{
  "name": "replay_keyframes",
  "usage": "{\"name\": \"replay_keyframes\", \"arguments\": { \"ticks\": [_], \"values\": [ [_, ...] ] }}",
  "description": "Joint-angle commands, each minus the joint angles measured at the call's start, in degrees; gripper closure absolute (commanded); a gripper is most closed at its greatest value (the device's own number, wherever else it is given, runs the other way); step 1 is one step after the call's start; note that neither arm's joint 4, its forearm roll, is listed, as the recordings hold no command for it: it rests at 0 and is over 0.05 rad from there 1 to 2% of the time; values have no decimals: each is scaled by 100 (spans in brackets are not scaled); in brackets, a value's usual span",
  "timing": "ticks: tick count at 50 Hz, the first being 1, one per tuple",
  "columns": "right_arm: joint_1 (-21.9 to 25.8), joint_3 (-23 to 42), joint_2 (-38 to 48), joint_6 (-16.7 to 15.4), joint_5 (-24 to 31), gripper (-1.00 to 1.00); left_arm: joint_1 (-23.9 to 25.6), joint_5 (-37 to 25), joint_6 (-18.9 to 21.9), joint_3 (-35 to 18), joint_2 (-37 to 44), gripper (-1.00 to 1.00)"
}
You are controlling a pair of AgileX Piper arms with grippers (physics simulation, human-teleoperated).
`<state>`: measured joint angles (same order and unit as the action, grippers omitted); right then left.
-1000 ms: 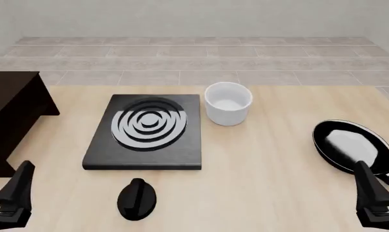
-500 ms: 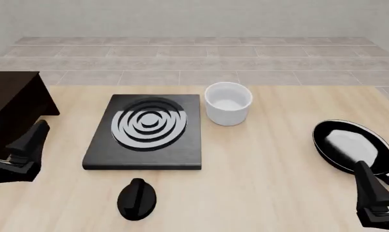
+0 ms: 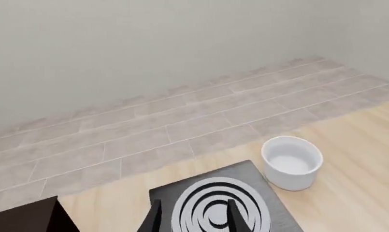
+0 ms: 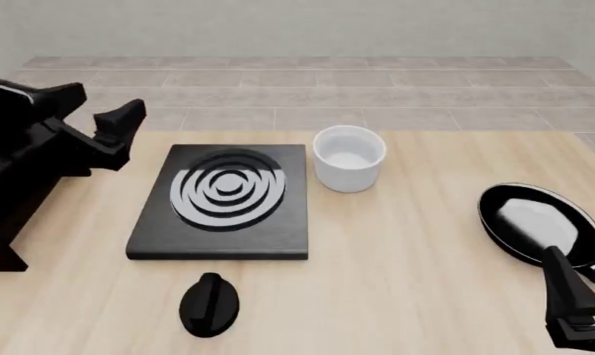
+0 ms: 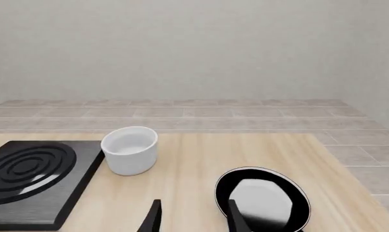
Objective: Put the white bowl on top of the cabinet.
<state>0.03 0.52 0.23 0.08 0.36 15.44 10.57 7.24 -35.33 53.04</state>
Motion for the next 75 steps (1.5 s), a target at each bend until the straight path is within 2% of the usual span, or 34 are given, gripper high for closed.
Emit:
{"name": "replay_keyframes", "arguments": {
  "ticks": [1, 3, 4, 9, 11, 12, 14, 17, 19, 25, 26, 30, 31, 39, 41, 42, 47, 50, 51, 56, 60, 64, 67, 75],
  "values": [
    [1, -4, 3, -1, -7, -100, 335, -301, 4, -1151, 1289, -100],
    [1, -5, 5, 0, -10, -100, 432, -416, -56, -1344, 1489, -100],
    [0, -5, 5, 0, -10, -100, 414, -382, 180, -1402, 1574, -100],
    [0, -5, 4, -1, -10, -100, 531, -548, 156, -1835, 1855, -100],
    [1, -5, 5, -1, -10, -100, 575, -689, 52, -2069, 2034, -100],
    [0, -5, 5, 1, -10, -100, 528, -836, -272, -2224, 2144, -100],
    [1, -5, 4, 0, -10, -100, 505, -827, -50, -2346, 2233, -100],
    [1, -5, 4, 0, -11, -100, 535, -945, -5, -2579, 2376, -100],
    [2, -5, 5, -1, -10, -100, 568, -1238, -266, -2874, 2662, -100],
    [1, -5, 5, 0, -10, -100, 769, -1292, 95, -3089, 2795, -100],
    [0, -5, 4, -1, -11, -100, 745, -1482, -187, -3268, 2978, -100],
    [2, -5, 4, -2, -11, -100, 828, -1556, -51, -3490, 3147, -100],
    [2, -5, 4, -1, -11, -100, 827, -1515, 86, -3494, 3148, -100],
    [1, -5, 4, 0, -10, -100, 980, -1764, 106, -3918, 3528, -100],
    [1, -5, 5, -1, -10, -100, 1081, -2001, -36, -4165, 3754, -100],
    [2, -5, 5, -1, -10, -100, 1083, -1951, 179, -4152, 3744, -100],
    [1, -5, 4, -2, -10, -100, 1089, -2372, 218, -4640, 4130, -100],
    [1, -5, 4, -1, -11, -100, 1112, -2604, 418, -4957, 4302, -100],
    [1, -5, 4, 1, -10, -100, 1048, -2693, 301, -5106, 4378, -100],
    [1, -5, 4, -1, -10, -100, 1131, -2928, 359, -5415, 4643, -100],
    [0, -5, 5, 0, -10, -100, 1223, -3163, 206, -5697, 4925, -100],
    [0, -5, 4, 1, -11, -100, 1146, -3084, 538, -5769, 5011, -100],
    [1, -5, 5, -1, -10, -100, 1184, -3157, 500, -5890, 5134, -100],
    [1, -5, 4, 0, -10, -100, 1076, -3740, 340, -6665, 5899, -100]
  ]
}}
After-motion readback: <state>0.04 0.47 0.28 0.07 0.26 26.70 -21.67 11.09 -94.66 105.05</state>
